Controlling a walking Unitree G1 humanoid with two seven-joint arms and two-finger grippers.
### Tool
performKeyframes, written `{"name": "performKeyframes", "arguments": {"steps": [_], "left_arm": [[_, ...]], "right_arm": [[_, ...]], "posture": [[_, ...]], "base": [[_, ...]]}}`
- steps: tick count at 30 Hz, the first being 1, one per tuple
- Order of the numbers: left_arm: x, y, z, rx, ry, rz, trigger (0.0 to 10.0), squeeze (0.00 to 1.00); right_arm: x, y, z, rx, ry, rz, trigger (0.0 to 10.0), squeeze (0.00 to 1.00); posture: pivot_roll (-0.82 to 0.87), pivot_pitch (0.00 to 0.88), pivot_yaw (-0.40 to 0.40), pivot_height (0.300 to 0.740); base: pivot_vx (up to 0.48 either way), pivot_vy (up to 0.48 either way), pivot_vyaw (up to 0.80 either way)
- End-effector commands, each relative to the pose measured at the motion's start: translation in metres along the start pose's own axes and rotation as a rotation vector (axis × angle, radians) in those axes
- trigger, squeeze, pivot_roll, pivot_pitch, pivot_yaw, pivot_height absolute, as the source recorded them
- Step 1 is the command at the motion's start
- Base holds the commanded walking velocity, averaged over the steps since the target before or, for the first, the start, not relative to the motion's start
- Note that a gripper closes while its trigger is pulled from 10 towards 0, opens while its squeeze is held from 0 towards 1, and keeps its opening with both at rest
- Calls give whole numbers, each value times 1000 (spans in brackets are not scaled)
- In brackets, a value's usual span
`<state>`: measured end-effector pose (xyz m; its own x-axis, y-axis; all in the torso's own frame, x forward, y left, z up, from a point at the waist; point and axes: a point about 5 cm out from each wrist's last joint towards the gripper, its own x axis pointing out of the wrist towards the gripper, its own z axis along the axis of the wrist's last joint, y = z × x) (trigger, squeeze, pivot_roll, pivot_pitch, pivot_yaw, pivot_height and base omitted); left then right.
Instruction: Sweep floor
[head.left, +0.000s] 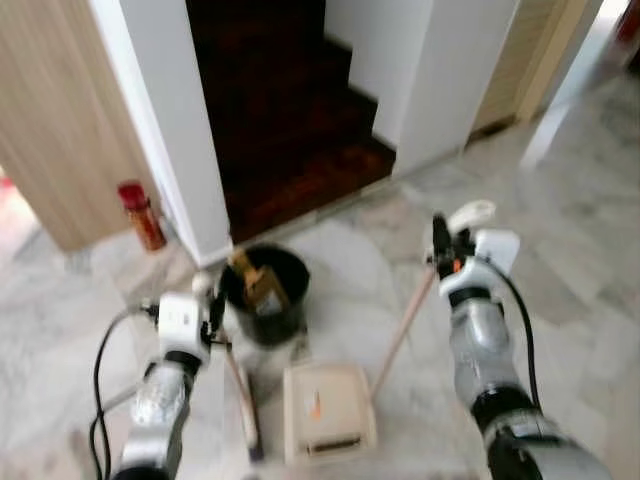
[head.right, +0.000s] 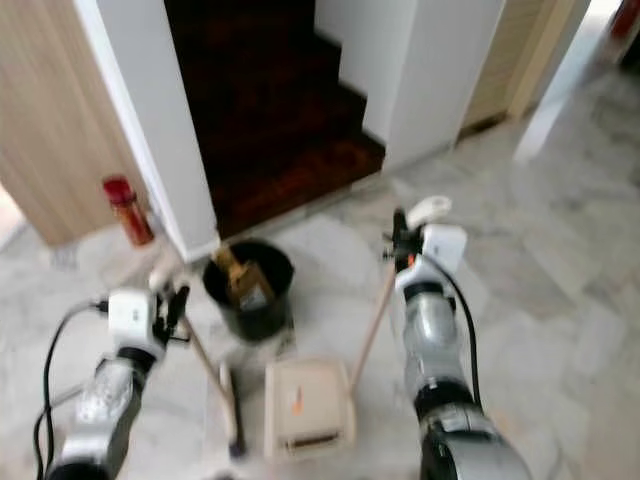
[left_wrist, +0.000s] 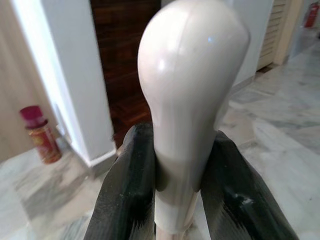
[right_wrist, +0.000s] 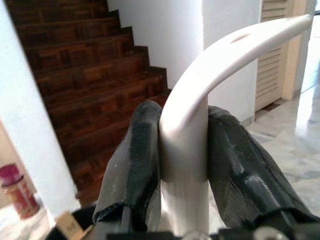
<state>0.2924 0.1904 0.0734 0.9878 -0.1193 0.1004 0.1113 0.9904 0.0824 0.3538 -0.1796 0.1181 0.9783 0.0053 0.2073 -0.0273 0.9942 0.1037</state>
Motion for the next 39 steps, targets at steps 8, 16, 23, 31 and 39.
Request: {"name": "performKeyframes", "arguments": {"steps": [8, 16, 23, 31, 39], "left_arm": [[-2, 1, -2, -10, 12, 10, 10000, 0], [-2, 1, -2, -11, 12, 13, 10000, 0], [-3, 2, -3, -3, 15, 19, 10000, 0], [-3, 2, -3, -4, 17, 18, 10000, 0], [-2, 1, -3, -1, 17, 14, 10000, 0]], "right_arm": [[1, -2, 0, 7, 8, -8, 10000, 0], [0, -3, -1, 8, 13, -8, 10000, 0], [1, -1, -3, 5, 34, -2, 10000, 0], [0, -1, -4, 4, 41, 0, 10000, 0], [0, 1, -6, 2, 49, 4, 10000, 0]], "posture": [[67, 68, -40, 740], [64, 69, -40, 740], [65, 69, -41, 740], [63, 67, -39, 740], [64, 61, -38, 740]], "base": [[-318, 0, 0], [-317, 0, 0], [-45, 0, -457], [0, 0, -800], [0, 0, -800]]}}
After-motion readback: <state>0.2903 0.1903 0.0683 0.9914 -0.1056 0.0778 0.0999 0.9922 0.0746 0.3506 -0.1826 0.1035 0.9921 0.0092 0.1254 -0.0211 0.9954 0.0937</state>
